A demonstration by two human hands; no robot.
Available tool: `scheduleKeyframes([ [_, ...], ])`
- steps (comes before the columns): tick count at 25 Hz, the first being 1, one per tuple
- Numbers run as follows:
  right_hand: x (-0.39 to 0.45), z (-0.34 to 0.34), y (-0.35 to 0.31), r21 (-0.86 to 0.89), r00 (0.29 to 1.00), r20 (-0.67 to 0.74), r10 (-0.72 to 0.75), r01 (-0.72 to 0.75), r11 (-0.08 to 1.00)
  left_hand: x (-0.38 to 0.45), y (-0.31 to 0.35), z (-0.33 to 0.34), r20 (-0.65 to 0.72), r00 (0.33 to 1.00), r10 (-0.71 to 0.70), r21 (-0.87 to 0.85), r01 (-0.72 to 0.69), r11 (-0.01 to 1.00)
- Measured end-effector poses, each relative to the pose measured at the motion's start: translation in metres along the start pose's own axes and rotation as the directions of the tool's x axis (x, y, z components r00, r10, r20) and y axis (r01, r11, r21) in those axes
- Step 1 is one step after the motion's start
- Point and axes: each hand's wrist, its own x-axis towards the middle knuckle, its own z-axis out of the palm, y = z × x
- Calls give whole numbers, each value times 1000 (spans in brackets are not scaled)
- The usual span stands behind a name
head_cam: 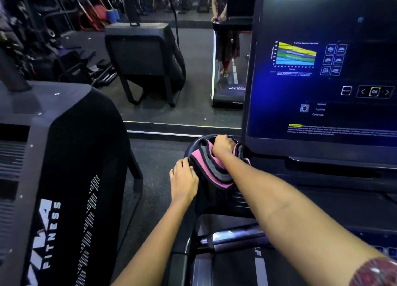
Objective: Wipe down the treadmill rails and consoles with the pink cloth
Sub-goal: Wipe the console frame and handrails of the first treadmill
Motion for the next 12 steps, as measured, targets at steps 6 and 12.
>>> scheduleKeyframes([
  [6,19,-4,4,197,990,143,10,-38,980,6,2,3,-13,1000,10,48,-10,999],
  [12,15,-17,1,208,893,440,-93,0,978,4,0,2,23,1000,2,68,-4,998],
])
